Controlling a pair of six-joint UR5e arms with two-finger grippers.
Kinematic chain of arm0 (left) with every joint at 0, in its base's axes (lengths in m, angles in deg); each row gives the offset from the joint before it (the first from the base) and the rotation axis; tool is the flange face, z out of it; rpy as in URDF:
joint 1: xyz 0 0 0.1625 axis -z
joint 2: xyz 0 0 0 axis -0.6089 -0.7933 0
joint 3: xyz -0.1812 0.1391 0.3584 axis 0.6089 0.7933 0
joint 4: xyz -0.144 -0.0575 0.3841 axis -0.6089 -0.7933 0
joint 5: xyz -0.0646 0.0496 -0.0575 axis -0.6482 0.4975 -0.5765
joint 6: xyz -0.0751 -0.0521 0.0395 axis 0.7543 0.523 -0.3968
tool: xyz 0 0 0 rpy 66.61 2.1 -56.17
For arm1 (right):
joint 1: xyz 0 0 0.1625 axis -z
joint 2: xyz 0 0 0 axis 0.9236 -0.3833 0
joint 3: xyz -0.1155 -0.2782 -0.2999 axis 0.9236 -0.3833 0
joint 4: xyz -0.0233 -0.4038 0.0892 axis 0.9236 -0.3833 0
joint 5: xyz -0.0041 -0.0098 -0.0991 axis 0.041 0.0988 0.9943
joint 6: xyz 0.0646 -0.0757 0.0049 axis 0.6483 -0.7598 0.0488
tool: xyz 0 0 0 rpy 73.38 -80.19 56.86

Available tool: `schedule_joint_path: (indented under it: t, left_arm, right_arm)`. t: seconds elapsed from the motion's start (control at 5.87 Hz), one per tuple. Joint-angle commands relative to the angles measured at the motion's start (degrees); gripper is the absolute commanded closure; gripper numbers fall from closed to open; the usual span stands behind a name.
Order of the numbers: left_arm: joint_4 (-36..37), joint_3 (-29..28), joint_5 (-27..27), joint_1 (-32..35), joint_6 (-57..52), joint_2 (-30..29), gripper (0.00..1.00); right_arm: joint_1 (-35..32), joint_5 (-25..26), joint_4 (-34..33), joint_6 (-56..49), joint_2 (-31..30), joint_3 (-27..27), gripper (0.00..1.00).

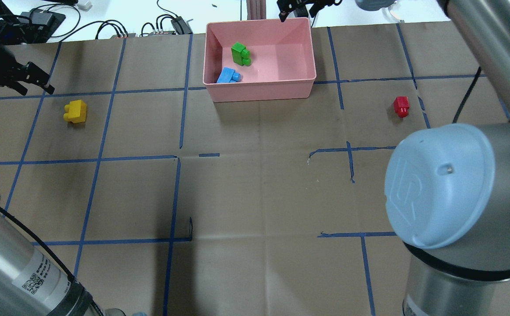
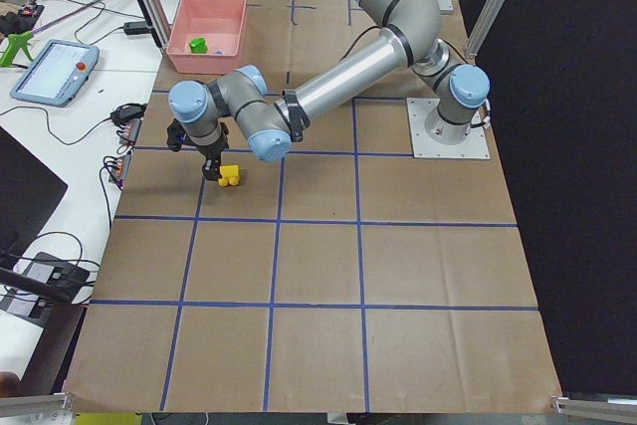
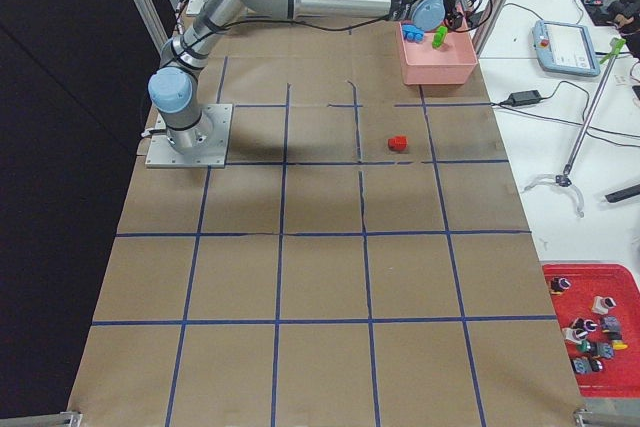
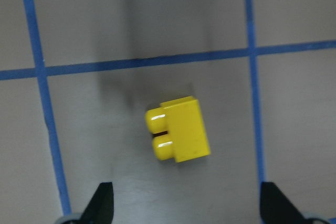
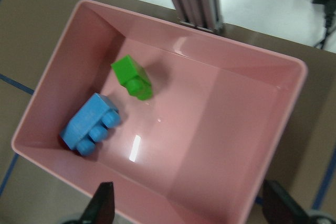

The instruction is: Put all blocks into box

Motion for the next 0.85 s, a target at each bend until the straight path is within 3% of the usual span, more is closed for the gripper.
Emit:
schedule_joint_path:
  t: [0.0,0.17,0.68]
  left_arm:
    - [10.91,5.85,0.43,2.08,2.29,-1.20,0.02]
    - [11.74,5.88,0.35,5.93,6.93,-1.29,0.02]
    - [16.76,5.62,2.00,4.93,7.87,-4.63,0.02]
  right_arm:
    - [7.43,10.52,8.31,-2.25,-7.49,5.56,0.01]
    - [10.33,16.14,7.10,-1.81,-10.14,12.39,0.01]
    - [15.71,16.46,-19.98,-1.81,-13.77,35.59,0.01]
